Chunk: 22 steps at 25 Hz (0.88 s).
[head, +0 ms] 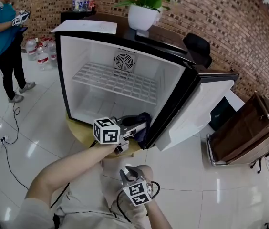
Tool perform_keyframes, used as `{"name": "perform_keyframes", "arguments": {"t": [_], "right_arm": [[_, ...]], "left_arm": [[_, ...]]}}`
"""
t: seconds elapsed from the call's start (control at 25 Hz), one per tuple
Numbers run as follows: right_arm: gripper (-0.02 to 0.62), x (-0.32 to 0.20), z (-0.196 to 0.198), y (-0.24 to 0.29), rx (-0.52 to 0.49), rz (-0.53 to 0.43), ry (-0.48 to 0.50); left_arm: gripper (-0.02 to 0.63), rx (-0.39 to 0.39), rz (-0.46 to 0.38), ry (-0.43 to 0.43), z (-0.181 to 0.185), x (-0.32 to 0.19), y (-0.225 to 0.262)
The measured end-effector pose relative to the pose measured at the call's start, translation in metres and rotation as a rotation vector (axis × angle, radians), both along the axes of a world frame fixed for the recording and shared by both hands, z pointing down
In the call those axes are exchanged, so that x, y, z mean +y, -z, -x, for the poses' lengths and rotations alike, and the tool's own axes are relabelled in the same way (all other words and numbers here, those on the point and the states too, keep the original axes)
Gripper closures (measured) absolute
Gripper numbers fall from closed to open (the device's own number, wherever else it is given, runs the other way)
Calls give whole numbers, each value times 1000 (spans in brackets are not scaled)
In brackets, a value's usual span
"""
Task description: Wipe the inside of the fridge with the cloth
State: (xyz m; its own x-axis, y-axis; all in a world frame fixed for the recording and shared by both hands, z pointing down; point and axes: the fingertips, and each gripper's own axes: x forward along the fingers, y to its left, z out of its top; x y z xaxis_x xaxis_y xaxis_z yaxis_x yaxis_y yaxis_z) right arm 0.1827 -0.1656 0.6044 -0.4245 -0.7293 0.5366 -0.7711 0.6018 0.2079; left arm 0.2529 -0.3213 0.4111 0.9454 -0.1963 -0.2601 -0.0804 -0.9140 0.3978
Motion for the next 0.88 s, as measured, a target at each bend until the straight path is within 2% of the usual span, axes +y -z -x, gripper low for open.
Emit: {"name": "perform_keyframes", "arguments": {"t": [0.04,0.16,0.24,0.32,0.44,0.52,0.56,0.72,0.88], "right_arm": [[500,0,2,0,4,0,6],[500,2,7,0,6,-2,10],[500,5,8,0,1,-2,8],[500,5,7,-1,0,-3,8],[500,2,-1,-3,2,-1,-3],[500,-1,-7,-2,0,-3,-14],[503,-1,-9,-2,-4,-2,-18],[503,0,-11,-1,-23,10,-28],[503,-2,-16,3,-19,5,-24]], "left_arm": [[511,4,13,32,6,-7,0],[511,-35,124,188,15,-60,-11],[511,-76,162,245,8,-91,-21],[511,-149,118,310,-3,-116,-27],[511,-285,-32,386,-26,-144,-26],[511,-362,-68,387,-42,-155,-27],[528,-398,-42,389,-46,-160,-32],[528,-547,173,366,-47,-161,-72],[528,-578,295,253,-40,-125,-80]]}}
